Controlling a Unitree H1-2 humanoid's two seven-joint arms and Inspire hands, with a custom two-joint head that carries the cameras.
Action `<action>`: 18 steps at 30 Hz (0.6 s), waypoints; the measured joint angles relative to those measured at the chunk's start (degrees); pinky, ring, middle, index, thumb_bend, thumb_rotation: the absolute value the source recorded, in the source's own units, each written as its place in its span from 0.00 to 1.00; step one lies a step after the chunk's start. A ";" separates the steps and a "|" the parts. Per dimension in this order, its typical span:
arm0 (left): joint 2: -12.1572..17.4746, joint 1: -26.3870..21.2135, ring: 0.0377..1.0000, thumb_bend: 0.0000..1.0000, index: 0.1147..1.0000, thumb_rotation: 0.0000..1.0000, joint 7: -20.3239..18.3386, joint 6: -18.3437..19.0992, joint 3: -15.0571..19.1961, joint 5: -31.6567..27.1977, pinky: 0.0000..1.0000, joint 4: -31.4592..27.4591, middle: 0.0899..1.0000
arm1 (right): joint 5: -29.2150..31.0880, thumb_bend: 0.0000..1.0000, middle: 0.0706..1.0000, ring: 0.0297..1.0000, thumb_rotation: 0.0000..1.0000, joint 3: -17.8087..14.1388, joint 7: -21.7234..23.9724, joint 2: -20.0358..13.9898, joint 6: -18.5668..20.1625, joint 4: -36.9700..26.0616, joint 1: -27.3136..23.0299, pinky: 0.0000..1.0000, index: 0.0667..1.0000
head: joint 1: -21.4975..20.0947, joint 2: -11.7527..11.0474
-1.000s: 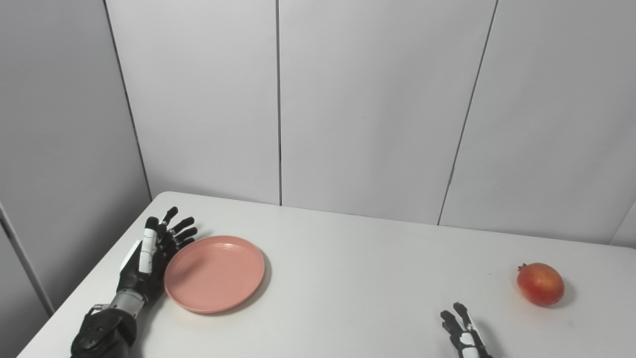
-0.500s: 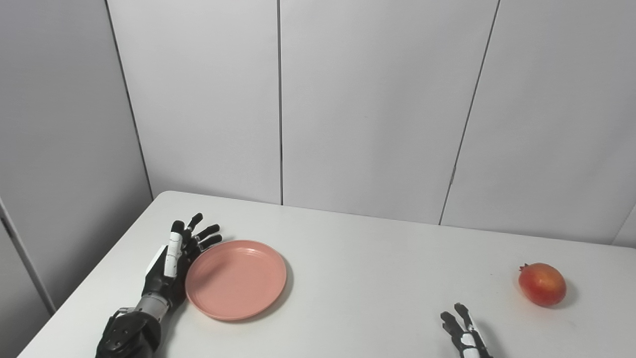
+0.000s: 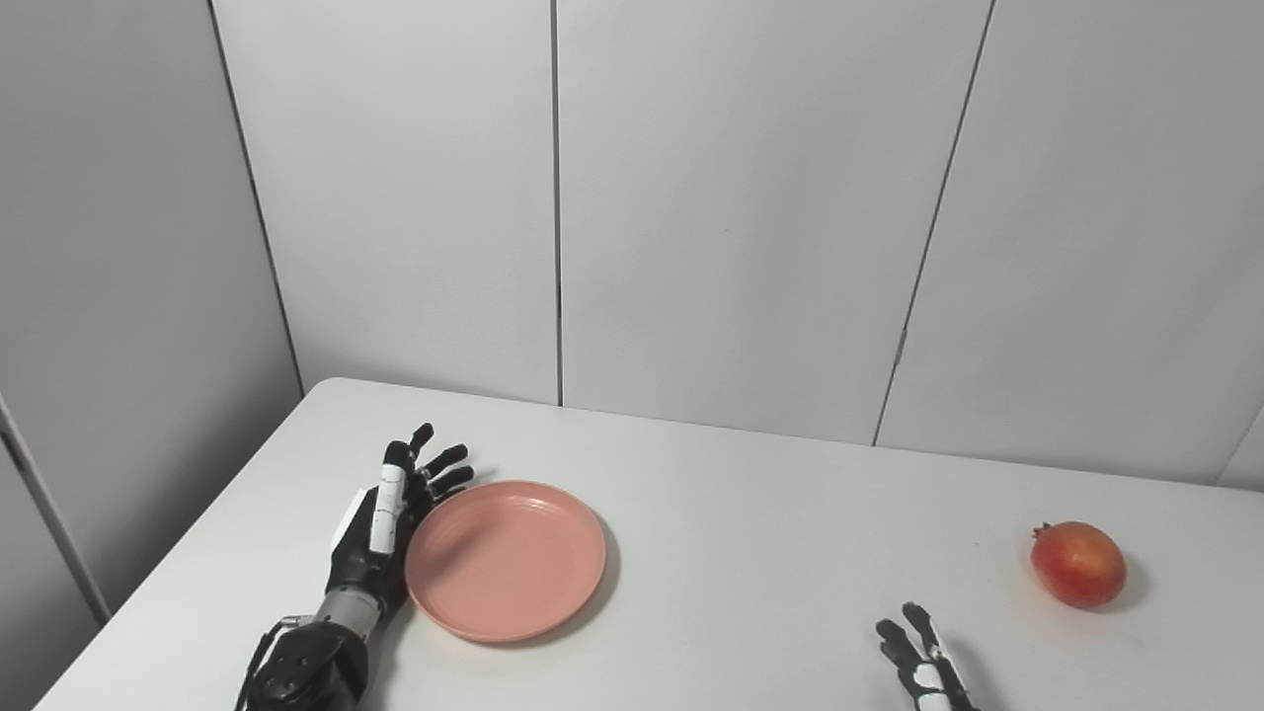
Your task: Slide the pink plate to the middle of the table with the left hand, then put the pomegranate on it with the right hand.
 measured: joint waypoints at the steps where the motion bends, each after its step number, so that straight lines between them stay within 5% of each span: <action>1: -0.20 -0.01 0.81 1.00 0.99 1.00 0.19 0.21 -0.06 0.01 0.83 -0.15 0.86 | -0.18 0.74 0.88 0.93 1.00 0.05 -0.02 0.02 0.24 -0.13 0.00 1.00 0.95 | -0.09 0.09; 18: -2.45 1.35 0.82 1.00 0.98 1.00 2.72 8.47 -1.79 1.09 0.83 -7.45 0.84 | -2.41 0.78 0.87 0.92 1.00 1.89 -2.57 0.75 2.28 -1.09 -0.09 0.99 0.94 | -7.29 3.60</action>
